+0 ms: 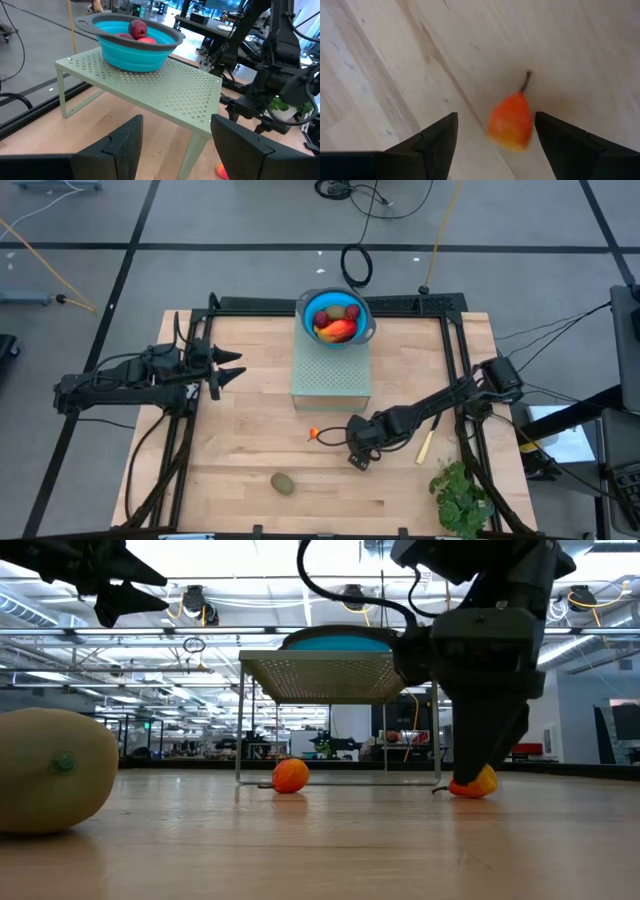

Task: Pick & Place Fruit
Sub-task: Put the pear into the blue strainer bowl on the shelf

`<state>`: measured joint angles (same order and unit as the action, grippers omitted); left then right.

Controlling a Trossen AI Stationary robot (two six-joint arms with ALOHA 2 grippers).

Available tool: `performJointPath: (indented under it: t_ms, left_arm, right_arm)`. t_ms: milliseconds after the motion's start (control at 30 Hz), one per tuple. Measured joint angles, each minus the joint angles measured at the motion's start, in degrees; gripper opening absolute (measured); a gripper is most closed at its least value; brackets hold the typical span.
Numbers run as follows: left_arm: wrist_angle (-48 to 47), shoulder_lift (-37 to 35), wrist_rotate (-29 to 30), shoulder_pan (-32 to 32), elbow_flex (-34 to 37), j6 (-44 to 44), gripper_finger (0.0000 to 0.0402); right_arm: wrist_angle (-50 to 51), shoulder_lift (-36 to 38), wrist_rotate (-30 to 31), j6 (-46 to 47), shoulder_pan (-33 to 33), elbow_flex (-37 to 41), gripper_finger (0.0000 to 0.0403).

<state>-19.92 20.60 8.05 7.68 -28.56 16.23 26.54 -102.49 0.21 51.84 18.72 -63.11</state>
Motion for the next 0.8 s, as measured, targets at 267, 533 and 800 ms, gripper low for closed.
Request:
performJointPath:
  t_ms: [267,533,800]
  left_arm:
    - [0.00,0.00,0.00,0.00,0.00,0.02,0.0235]
    - [0.02,0.02,0.00,0.00,0.00,0.02,0.0235]
    - [0.02,0.02,0.00,0.00,0.00,0.02,0.0234]
  right_arm:
    - [2.35,0.08,-0.16,-0.03,-0.02,0.00,0.0254]
    - [2.47,0.08,-0.02,-0.03,0.00,0.00,0.0253]
    - [4.27,0.08,1.52,2.53,0.00,0.00,0.0220]
